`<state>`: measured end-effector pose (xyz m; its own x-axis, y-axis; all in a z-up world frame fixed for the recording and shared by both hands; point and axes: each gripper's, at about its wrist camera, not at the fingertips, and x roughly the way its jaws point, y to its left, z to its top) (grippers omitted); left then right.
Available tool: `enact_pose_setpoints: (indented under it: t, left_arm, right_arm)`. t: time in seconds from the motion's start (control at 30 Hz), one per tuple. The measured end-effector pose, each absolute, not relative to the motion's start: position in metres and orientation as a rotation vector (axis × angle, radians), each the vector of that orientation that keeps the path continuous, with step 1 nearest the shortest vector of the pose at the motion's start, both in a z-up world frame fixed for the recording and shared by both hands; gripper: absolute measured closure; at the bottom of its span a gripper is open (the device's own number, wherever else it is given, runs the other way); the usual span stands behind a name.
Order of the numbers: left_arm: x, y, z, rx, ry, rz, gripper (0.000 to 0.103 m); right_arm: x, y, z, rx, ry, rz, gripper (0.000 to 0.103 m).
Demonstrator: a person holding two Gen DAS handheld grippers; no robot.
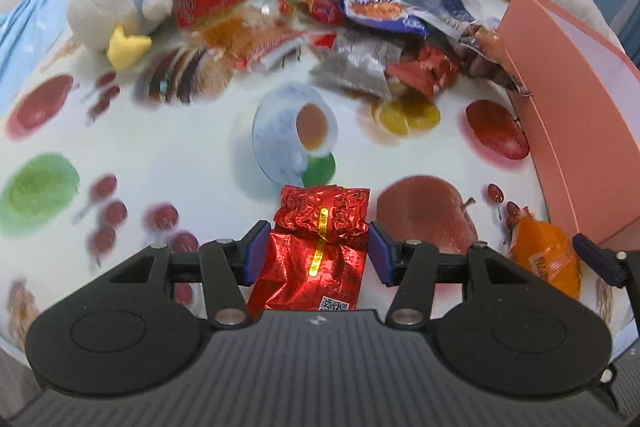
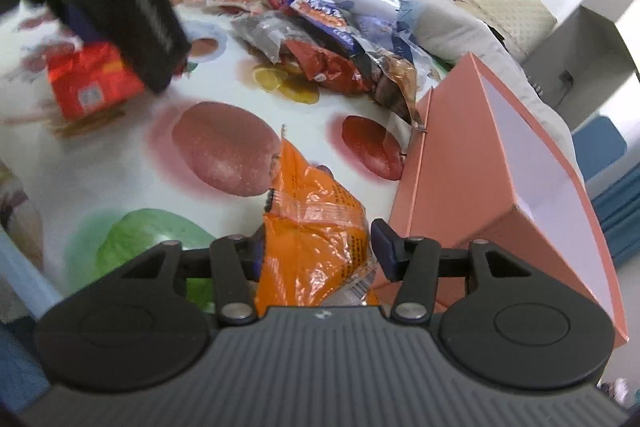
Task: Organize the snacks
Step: 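Lift both held snacks and carry them over the pink box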
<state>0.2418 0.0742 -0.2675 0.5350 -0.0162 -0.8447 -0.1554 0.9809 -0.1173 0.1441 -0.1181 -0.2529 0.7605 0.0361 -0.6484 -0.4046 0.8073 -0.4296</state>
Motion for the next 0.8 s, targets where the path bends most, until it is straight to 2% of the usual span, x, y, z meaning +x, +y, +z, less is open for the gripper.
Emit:
enact_pose_setpoints:
  t: [0.1, 0.13, 0.2, 0.33, 0.67, 0.8]
  left_arm:
    - [0.236, 0.071, -0.271, -0.225, 1.024, 0.098, 0.038]
    - [0.234, 0.069, -0.272, -0.223, 1.026, 0.090, 0.034]
    - [0.228, 0.068, -0.271, -0.223, 1.024, 0.081, 0.016]
    - [0.221, 0.071, -0.271, -0.262, 1.028, 0.046, 0.016]
    - [0.234, 0.066, -0.270, -0.174, 1.028, 0.023, 0.017]
    - [0.242, 0.063, -0.275, -0.159, 1.037, 0.020, 0.020]
  right_arm:
    - [0.137, -0.128, -0.245, -0.540, 0.655, 0.304, 0.013]
    - [0.134, -0.133, -0.241, -0.500, 0.643, 0.333, 0.012]
    - [0.132, -0.147, -0.235, -0.383, 0.662, 0.389, 0.011]
    - [0.132, -0.170, -0.233, -0.188, 0.682, 0.424, 0.011]
    - [0.149, -0.193, -0.234, 0.034, 0.649, 0.446, 0.012]
    - [0.163, -0.192, -0.248, 0.010, 0.737, 0.402, 0.022]
